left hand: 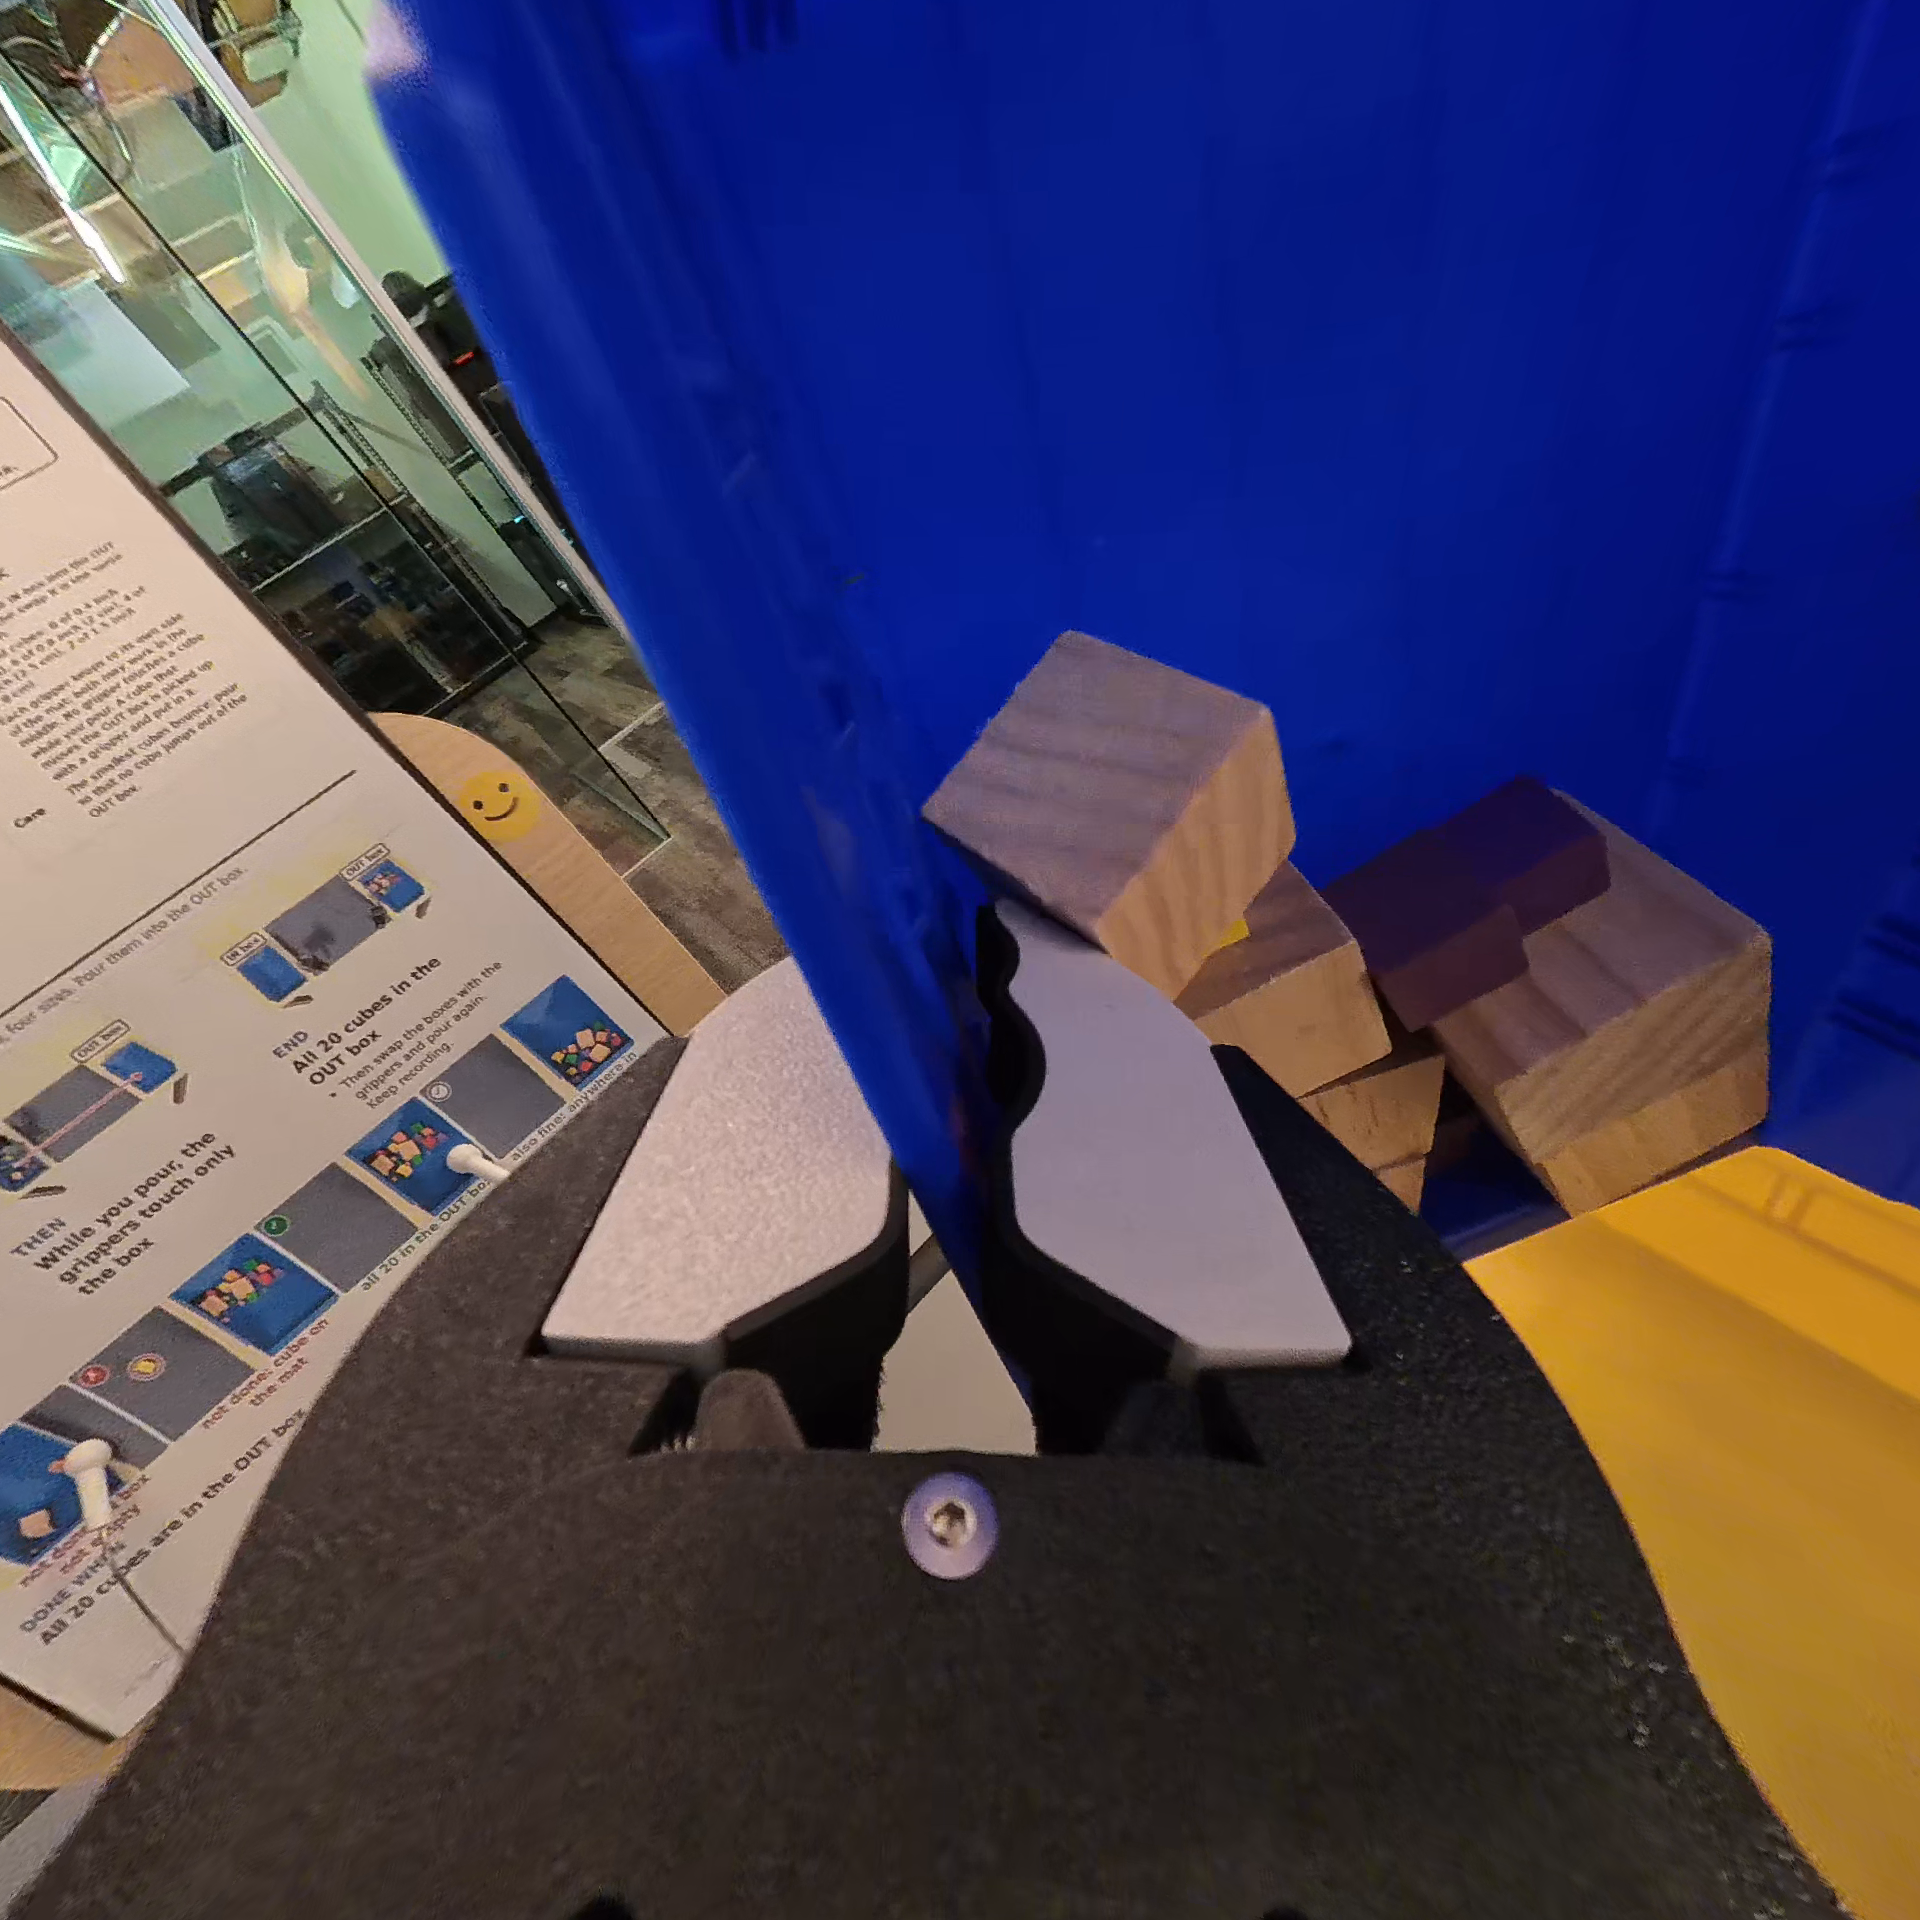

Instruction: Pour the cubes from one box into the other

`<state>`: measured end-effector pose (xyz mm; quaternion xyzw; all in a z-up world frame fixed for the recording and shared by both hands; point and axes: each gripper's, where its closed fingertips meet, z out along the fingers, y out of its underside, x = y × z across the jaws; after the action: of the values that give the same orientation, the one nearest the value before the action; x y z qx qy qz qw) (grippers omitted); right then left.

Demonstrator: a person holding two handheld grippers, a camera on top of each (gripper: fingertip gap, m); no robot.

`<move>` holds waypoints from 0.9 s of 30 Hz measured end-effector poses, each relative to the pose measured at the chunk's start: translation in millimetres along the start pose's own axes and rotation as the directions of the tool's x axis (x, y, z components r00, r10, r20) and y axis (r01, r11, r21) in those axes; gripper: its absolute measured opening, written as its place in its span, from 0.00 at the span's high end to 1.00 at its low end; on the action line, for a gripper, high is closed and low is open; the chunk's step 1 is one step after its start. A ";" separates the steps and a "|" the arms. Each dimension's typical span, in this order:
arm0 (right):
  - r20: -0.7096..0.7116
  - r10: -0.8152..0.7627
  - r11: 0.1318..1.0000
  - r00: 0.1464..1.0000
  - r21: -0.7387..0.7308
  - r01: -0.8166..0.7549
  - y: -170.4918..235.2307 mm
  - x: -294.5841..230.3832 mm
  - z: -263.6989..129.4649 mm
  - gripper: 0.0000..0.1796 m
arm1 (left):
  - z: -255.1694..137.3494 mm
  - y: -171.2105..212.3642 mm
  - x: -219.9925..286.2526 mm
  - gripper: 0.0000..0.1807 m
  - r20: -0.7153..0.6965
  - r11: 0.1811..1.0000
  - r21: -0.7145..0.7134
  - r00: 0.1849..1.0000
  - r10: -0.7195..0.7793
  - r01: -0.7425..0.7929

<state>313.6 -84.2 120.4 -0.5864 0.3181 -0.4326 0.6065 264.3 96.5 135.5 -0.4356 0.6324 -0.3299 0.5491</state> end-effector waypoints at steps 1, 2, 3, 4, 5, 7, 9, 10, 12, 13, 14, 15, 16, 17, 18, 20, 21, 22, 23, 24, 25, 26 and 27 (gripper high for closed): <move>0.000 0.005 1.000 1.000 -0.011 -0.005 1.6 -0.1 0.3 0.97 | 1.4 1.9 0.6 0.95 0.000 1.000 -0.006 1.000 0.000 0.000; -0.001 0.001 1.000 1.000 -0.016 -0.001 3.2 0.0 0.8 0.97 | 3.0 4.0 1.3 0.95 -0.007 1.000 -0.011 1.000 -0.009 0.009; 0.001 -0.004 1.000 1.000 -0.021 0.004 5.1 -0.2 1.5 0.97 | 4.5 6.0 1.8 0.95 -0.011 1.000 -0.016 1.000 -0.017 0.017; 0.003 -0.004 1.000 1.000 -0.028 0.004 7.1 -0.4 2.4 0.97 | 6.0 8.1 2.4 0.95 -0.011 1.000 -0.022 1.000 -0.017 0.016; 0.003 -0.002 0.999 1.000 -0.037 0.002 9.0 -0.2 3.3 0.97 | 7.7 10.2 3.3 0.94 -0.010 0.999 -0.029 1.000 -0.016 0.016; 0.005 0.001 0.998 1.000 -0.058 0.000 14.3 0.2 6.4 0.97 | 12.0 15.6 5.4 0.94 -0.013 0.998 -0.050 0.999 -0.031 0.030; 0.015 -0.011 0.998 1.000 -0.055 0.012 15.4 0.0 8.3 0.97 | 14.0 18.5 5.7 0.95 -0.010 0.998 -0.042 0.999 -0.049 0.048; 0.016 -0.026 0.998 1.000 -0.056 0.026 15.2 -0.1 8.8 0.97 | 14.2 19.3 5.7 0.95 -0.012 0.998 -0.036 0.998 -0.061 0.061; 0.021 -0.044 0.998 0.999 -0.051 0.045 13.8 -0.8 9.7 0.97 | 15.3 22.0 5.9 0.94 -0.019 0.997 -0.036 0.997 -0.072 0.071; 0.026 -0.044 0.998 0.999 -0.049 0.045 13.0 -1.4 10.2 0.97 | 15.1 22.3 5.4 0.94 -0.016 0.997 -0.031 0.997 -0.073 0.073; 0.030 -0.043 0.998 0.999 -0.044 0.044 12.0 -2.0 10.6 0.97 | 14.6 22.2 4.7 0.95 -0.013 0.997 -0.024 0.997 -0.074 0.074; 0.028 -0.049 0.998 0.998 -0.038 0.051 10.6 -2.5 10.7 0.97 | 13.7 21.5 3.9 0.95 -0.011 0.997 -0.016 0.997 -0.078 0.077; 0.027 -0.062 0.998 0.998 -0.030 0.063 8.6 -3.4 10.6 0.97 | 12.4 20.7 2.6 0.94 -0.007 0.997 -0.008 0.997 -0.081 0.081; 0.026 -0.073 0.997 0.997 -0.020 0.073 5.3 -4.2 9.9 0.97 | 10.9 19.4 1.3 0.94 -0.007 0.996 0.004 0.996 -0.086 0.086; 0.026 -0.079 0.997 0.997 -0.008 0.079 0.5 -5.0 8.5 0.97 | 9.1 17.7 -0.2 0.94 -0.009 0.995 0.019 0.996 -0.093 0.093; 0.011 -0.114 0.993 0.993 0.026 0.114 -11.8 -6.0 5.2 0.97 | 6.1 14.3 -2.1 0.94 -0.018 0.992 0.051 0.993 -0.116 0.117; 0.004 -0.136 0.990 0.991 0.040 0.136 -16.5 -6.3 4.9 0.97 | 5.6 13.5 -3.1 0.94 -0.020 0.990 0.061 0.992 -0.126 0.127; 0.002 -0.158 0.987 0.987 0.044 0.158 -18.6 -6.7 6.4 0.97 | 5.7 13.5 -4.0 0.94 -0.016 0.989 0.063 0.991 -0.133 0.134; 0.008 -0.166 0.986 0.986 0.036 0.166 -19.0 -6.8 8.3 0.97 | 5.9 14.2 -4.3 0.94 -0.014 0.988 0.058 0.990 -0.143 0.144; 0.012 -0.161 0.987 0.987 0.025 0.160 -20.7 -6.5 8.1 0.97 | 5.4 13.9 -3.5 0.94 -0.020 0.986 0.058 0.988 -0.156 0.157; 0.007 -0.156 0.987 0.988 0.027 0.155 -25.1 -5.6 5.4 0.97 | 4.1 12.3 -2.4 0.94 -0.027 0.983 0.071 0.985 -0.168 0.170; -0.003 -0.153 0.987 0.988 0.049 0.153 -30.4 -5.0 1.9 0.97 | 3.2 10.9 -1.1 0.94 -0.037 0.978 0.091 0.982 -0.183 0.186; -0.017 -0.167 0.983 0.986 0.072 0.168 -32.4 -4.2 0.7 0.97 | 3.7 11.3 0.2 0.94 -0.040 0.976 0.102 0.981 -0.190 0.193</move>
<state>307.5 -78.1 152.0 -0.5861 0.2551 -0.4967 0.5871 265.9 101.1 124.7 -0.4597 0.5775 -0.4206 0.5274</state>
